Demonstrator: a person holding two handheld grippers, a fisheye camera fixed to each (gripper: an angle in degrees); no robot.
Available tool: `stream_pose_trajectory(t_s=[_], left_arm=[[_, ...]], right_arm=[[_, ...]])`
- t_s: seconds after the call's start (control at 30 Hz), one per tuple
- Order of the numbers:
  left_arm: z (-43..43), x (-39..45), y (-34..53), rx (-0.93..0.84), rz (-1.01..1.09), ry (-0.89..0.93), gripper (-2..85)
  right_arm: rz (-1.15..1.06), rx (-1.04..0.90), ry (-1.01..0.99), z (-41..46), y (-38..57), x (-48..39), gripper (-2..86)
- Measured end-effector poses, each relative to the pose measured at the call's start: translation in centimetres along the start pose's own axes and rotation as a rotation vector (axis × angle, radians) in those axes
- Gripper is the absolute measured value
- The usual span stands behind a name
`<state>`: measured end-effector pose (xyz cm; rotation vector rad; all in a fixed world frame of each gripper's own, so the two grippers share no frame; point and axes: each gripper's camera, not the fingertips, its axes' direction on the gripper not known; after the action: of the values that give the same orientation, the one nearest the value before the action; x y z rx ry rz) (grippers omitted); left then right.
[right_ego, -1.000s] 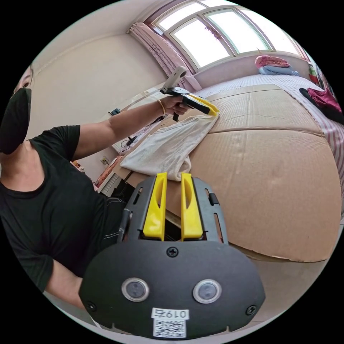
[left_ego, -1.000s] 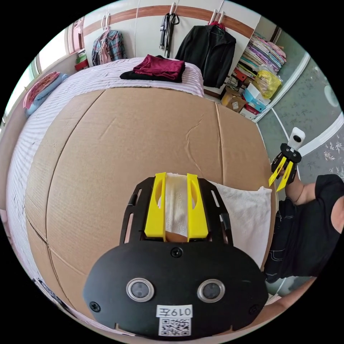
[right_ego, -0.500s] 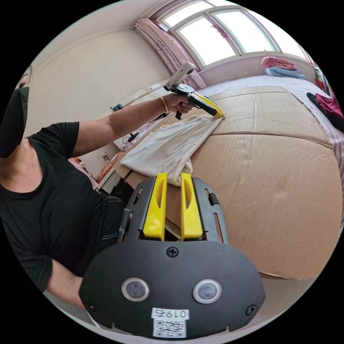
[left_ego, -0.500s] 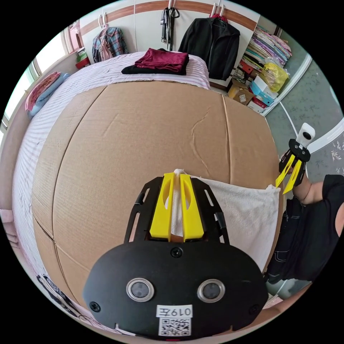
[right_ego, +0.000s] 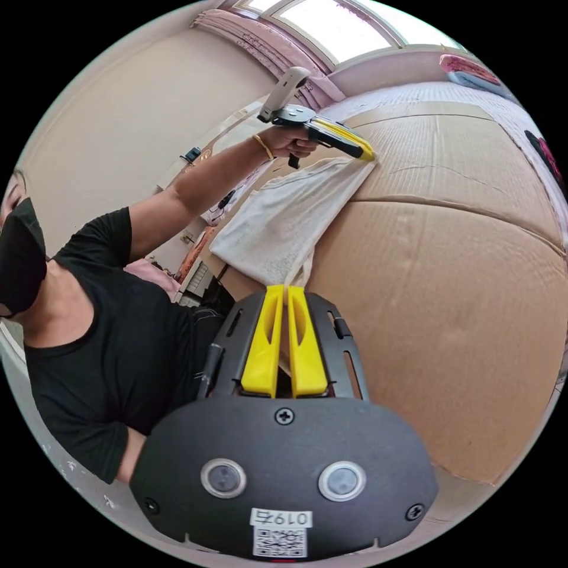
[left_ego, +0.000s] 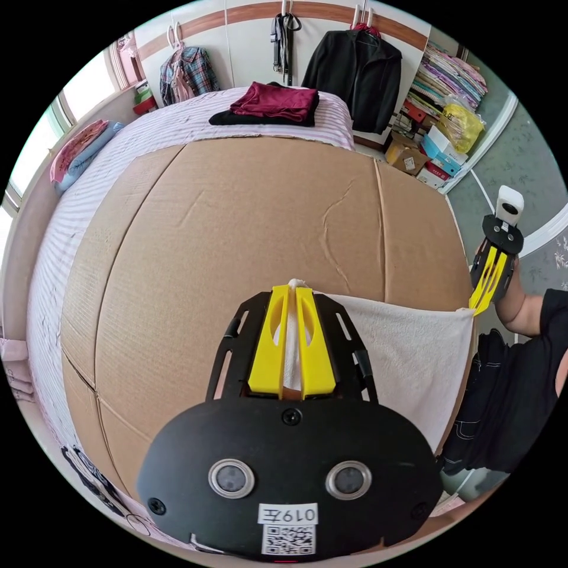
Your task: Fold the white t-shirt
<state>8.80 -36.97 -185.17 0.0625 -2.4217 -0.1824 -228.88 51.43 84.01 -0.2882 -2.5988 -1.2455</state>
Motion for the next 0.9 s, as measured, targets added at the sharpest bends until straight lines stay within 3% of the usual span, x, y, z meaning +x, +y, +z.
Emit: stream_pose_trajectory(t_s=[0.37,0.9], left_arm=[[-0.1,1.3,0.1,-0.007,-0.002,-0.056,0.8],[-3.5,4.1,3.0,-0.032,-0.037,-0.021,2.3]], right_arm=[[0.095,-0.133,-0.017,1.3,-4.5,1.6,-0.6],[0.104,-0.031,-0.049,4.3,-4.9,0.6,0.0]])
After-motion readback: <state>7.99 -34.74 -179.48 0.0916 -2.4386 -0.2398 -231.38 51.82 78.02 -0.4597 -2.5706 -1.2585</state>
